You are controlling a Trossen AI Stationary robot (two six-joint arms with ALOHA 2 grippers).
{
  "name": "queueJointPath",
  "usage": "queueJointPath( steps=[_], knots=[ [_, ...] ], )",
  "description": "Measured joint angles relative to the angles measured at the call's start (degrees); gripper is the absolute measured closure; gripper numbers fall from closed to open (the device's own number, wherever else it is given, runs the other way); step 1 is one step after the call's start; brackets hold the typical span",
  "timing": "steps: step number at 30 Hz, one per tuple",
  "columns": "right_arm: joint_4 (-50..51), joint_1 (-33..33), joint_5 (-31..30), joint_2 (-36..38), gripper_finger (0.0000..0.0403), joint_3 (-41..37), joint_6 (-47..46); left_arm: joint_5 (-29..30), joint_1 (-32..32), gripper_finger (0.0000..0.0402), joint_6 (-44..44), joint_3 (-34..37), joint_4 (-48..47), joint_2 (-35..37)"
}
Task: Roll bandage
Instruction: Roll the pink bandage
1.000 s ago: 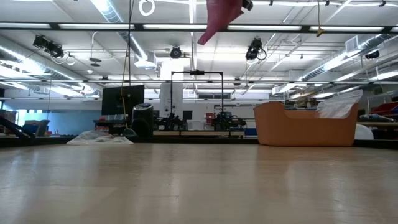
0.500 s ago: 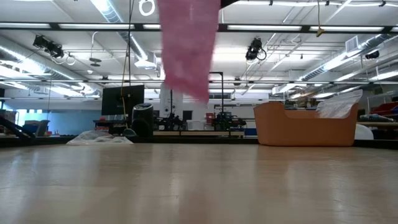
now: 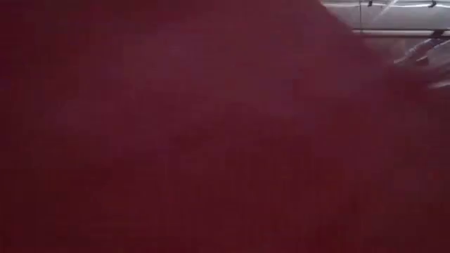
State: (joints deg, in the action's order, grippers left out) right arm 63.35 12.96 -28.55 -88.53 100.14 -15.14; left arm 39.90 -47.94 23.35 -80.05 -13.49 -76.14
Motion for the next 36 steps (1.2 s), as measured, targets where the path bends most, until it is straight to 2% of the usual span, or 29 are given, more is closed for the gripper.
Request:
queueJointPath(
  steps=[4, 8, 11, 14, 17, 22, 30, 36],
  knots=[
    [-6.9, 8.2, -0.7, 3.0, 0.0214, -12.3, -8.1, 0.4, 1.5, 0.0387, -1.2, 0.0, -1.8, 0.0],
    [-26.6, 15.7, -0.7, 4.4, 0.0209, -27.1, -13.1, 2.5, 3.2, 0.0387, 1.7, 0.0, -1.7, 0.0],
    [-44.6, 19.5, -0.9, 3.3, 0.0205, -36.2, -12.0, 2.5, 5.6, 0.0387, 2.0, 0.0, -2.5, 0.0],
    [-55.2, 21.7, -2.3, 0.4, 0.0204, -42.2, -10.5, 2.6, 8.6, 0.0387, 2.0, 0.0, -3.9, 0.0],
    [-58.0, 22.5, -4.7, -1.5, 0.0206, -44.6, -11.1, 2.6, 11.7, 0.0387, 2.1, 0.0, -4.7, 0.0],
    [-57.1, 23.2, -6.4, -2.2, 0.0205, -45.0, -11.3, 2.6, 16.1, 0.0387, 3.3, 0.0, -5.2, 0.0],
    [-54.9, 25.6, -6.6, -2.1, 0.0207, -45.0, -13.2, 2.4, 20.6, 0.0387, 4.6, 0.0, -6.0, 0.0],
    [-58.8, 26.5, -6.0, -3.7, 0.0212, -44.8, -10.3, 0.5, 23.0, 0.0387, 3.1, 0.1, -8.1, 0.0]
  ],
)
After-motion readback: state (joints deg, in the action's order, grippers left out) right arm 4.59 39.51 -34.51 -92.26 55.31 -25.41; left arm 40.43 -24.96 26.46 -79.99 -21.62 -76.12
